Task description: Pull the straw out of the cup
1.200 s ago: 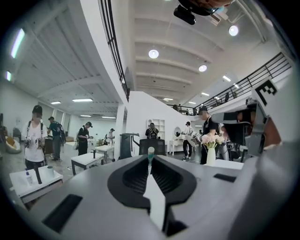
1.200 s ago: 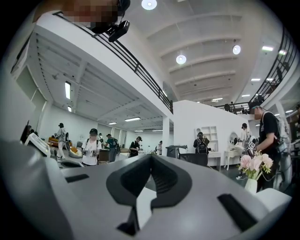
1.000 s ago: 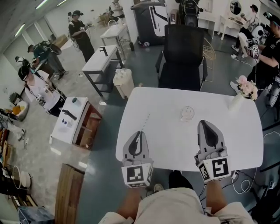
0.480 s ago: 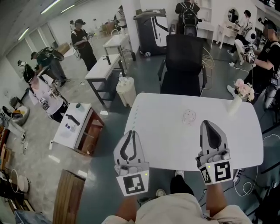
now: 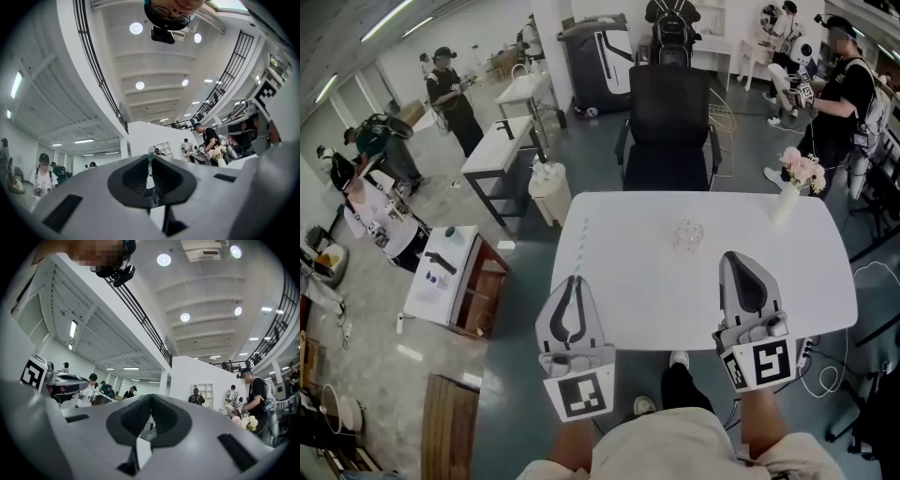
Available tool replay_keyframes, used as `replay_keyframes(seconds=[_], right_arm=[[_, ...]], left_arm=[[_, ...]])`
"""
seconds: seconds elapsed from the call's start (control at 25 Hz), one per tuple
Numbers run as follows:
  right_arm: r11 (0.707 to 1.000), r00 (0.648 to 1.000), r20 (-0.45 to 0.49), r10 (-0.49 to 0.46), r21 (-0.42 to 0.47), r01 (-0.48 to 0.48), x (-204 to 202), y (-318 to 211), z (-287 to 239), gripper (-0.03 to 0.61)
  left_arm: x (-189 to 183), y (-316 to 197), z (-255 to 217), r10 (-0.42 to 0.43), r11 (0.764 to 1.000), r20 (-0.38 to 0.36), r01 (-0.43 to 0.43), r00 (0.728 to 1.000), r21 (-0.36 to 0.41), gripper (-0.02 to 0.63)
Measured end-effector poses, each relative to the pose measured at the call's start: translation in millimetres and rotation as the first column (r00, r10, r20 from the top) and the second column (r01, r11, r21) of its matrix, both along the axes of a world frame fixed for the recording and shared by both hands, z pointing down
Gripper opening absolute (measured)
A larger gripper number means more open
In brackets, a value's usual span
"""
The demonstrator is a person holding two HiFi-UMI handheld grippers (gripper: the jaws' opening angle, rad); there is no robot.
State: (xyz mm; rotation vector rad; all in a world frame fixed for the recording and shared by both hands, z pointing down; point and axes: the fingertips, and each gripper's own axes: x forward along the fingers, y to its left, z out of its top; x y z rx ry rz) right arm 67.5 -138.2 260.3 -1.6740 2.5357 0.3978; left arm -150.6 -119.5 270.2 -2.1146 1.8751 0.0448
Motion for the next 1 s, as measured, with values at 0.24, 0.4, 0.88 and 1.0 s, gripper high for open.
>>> replay_keyframes(seconds=[0.24,0.4,0.88,1.0], right_arm=[[0.999,0.999,-0.011,0.031,0.008,-0.031,4.8,7.1,-3.2,0.000],[0.999,0.999,-0.018,0.037,0.003,-0.037,4.2,7.7,-1.1,0.000],[0.998,0.998,-0.034,0.056,-0.007,-0.056,10.3,9.7,1.2,0.000],[0.998,0.998,-0.035,0.059,-0.005,-0.060,13.5,8.2,1.3,0.000]], left_arm=[[4.4,3.3,-3.4,0.019,1.000,0.009,-0.019,1.000,0.002,0.023],[2.2,4.1,-1.7,0.021,1.000,0.007,-0.021,1.000,0.003,0.023],[7.7,0.5,-1.4,0.041,0.999,-0.021,-0.041,0.999,0.005,0.023],[10.6,-0.4,0.2,0.043,0.999,-0.026,-0.043,0.999,0.004,0.023]])
